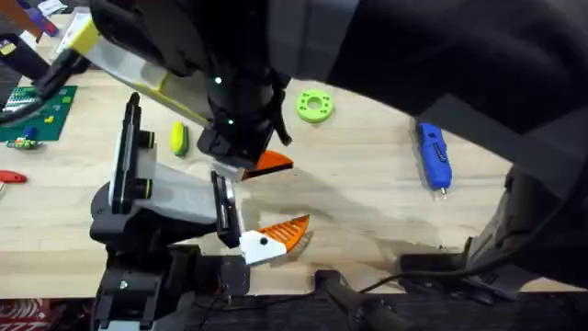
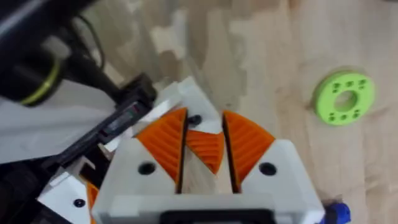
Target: Pick up the gripper from the table and insert it into the empty holder that is missing its gripper. Then pick up a screw, insert it into the mounting hole, and use the screwdriver to tighten it. Finally, clean up the table by picking up the vegetable and placing it into the bucket.
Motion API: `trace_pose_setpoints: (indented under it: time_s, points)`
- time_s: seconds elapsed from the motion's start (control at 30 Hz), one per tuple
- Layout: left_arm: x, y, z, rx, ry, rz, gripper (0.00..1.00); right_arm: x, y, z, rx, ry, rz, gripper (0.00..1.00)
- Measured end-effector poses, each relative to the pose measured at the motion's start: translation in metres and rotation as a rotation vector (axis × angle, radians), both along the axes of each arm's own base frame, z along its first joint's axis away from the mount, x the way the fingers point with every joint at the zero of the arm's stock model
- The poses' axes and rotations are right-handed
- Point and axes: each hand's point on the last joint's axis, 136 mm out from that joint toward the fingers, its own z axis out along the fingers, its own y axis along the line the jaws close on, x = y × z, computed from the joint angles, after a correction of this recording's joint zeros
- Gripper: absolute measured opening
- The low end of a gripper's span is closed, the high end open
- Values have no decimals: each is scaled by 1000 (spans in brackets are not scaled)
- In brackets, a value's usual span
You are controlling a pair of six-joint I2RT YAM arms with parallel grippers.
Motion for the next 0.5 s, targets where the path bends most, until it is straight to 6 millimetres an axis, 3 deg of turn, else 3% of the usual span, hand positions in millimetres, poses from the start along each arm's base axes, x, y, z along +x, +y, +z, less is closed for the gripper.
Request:
trace_pose_setpoints:
  time_s: [0.23,0.5]
  points:
    - [1,0,0,4,-14,6,986,2,-3,11,26,-19,-24,669]
    - [2,1,0,6,-17,13,986,6,-5,18,49,-23,-58,703]
